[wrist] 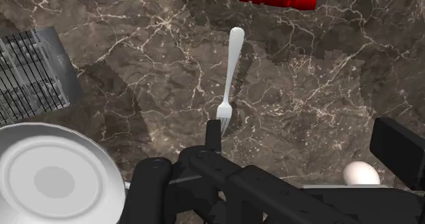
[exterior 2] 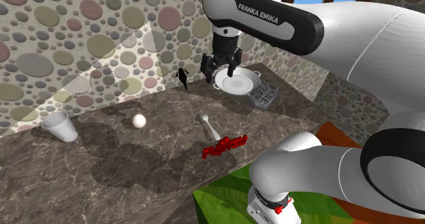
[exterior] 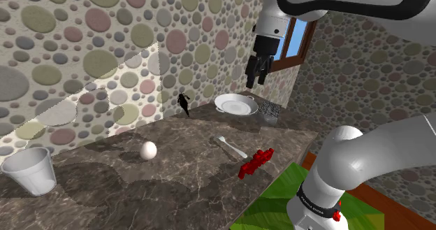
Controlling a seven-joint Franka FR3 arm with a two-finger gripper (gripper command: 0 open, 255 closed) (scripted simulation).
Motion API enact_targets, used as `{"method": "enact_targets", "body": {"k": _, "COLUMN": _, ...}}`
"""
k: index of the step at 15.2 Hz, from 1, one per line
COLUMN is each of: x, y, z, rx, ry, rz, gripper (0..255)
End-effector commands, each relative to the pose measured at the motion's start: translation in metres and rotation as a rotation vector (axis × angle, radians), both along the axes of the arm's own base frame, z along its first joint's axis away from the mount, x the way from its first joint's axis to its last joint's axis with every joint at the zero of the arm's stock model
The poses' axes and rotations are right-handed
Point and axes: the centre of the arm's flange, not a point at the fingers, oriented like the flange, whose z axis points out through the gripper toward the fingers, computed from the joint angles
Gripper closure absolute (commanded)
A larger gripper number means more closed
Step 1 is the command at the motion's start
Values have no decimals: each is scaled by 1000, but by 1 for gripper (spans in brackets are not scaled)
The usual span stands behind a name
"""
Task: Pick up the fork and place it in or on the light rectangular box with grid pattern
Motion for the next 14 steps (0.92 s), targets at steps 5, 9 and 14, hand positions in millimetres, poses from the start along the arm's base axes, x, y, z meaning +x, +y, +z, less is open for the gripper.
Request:
{"method": "enact_targets", "body": {"k": 5, "x": 18, "y": 8, "z": -50, "rx": -21, "ry": 29, "rz": -20, "gripper": 0}}
{"method": "enact_targets", "body": {"k": 9, "x": 34, "y": 15, "z": -102, "rx": -43, "ry": 59, "rz": -40, "gripper": 0}}
{"method": "enact_targets", "body": {"k": 14, "x": 53, "y": 22, "z": -166, "rx": -70, "ry": 96, "rz": -65, "gripper": 0}}
